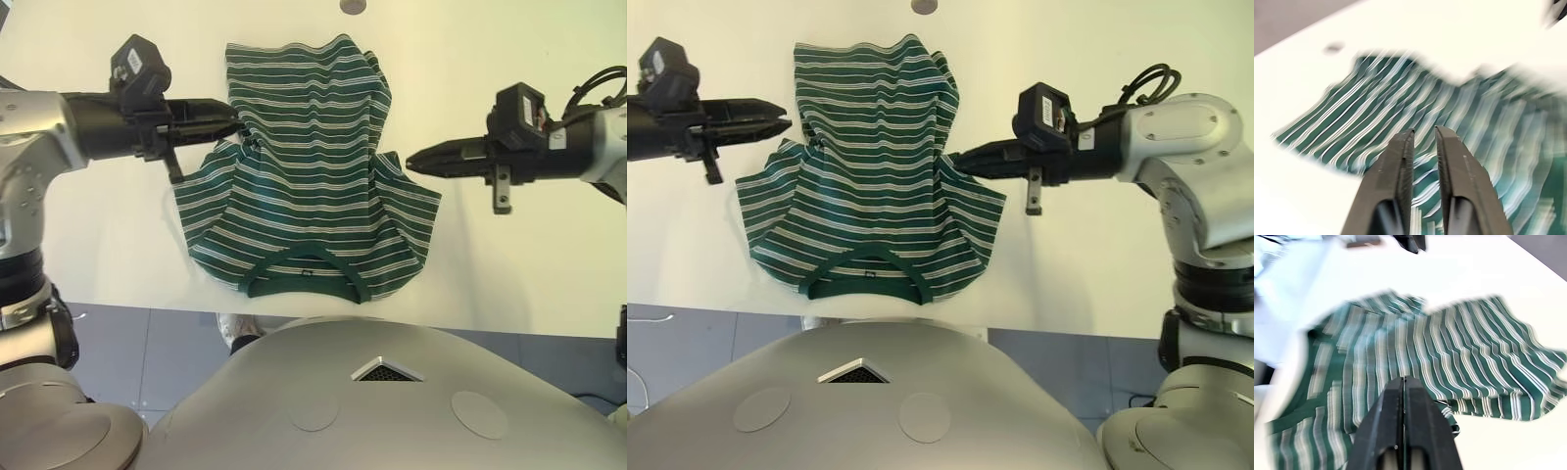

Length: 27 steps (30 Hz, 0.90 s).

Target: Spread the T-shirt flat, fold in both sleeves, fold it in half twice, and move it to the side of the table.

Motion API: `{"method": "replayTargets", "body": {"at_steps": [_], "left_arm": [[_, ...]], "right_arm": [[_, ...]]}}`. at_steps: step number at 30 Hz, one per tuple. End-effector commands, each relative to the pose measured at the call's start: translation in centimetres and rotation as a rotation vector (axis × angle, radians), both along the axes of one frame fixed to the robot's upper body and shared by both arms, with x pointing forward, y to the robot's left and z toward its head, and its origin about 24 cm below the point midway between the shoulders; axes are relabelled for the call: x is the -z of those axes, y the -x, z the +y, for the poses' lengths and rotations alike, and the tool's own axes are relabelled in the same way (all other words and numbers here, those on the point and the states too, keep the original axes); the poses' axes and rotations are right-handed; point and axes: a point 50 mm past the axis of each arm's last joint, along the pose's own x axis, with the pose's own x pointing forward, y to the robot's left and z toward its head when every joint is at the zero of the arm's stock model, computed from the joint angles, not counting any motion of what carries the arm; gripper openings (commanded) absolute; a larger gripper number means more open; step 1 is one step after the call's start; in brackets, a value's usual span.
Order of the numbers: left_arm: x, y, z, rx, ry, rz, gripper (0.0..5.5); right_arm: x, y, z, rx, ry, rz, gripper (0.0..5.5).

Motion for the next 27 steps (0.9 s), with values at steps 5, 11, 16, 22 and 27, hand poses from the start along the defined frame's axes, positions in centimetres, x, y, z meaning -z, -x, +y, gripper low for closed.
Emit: {"method": "replayTargets", "body": {"at_steps": [5, 11, 16, 22, 27], "left_arm": [[7.9, 2.7, 3.2, 0.049, -0.432, 0.086, 0.01], [8.1, 5.1, 4.7, 0.052, -0.439, 0.143, 0.01], [6.6, 3.5, 2.5, 0.020, -0.319, 0.039, 0.01], [3.3, 0.9, 1.5, -0.072, -0.137, -0.037, 0.01], [1.8, -0.8, 0.9, -0.157, -0.040, -0.099, 0.01]], "right_arm": [[6.8, 0.0, -1.8, -0.018, 0.399, -0.049, 0.00], [6.5, 2.7, -6.1, -0.132, 0.499, 0.078, 0.00], [4.4, -0.1, -5.1, -0.021, 0.359, -0.007, 0.00], [2.0, -8.0, -0.9, 0.337, 0.081, -0.147, 0.00], [7.3, -9.9, 2.8, 0.429, 0.150, -0.077, 0.00]]}}
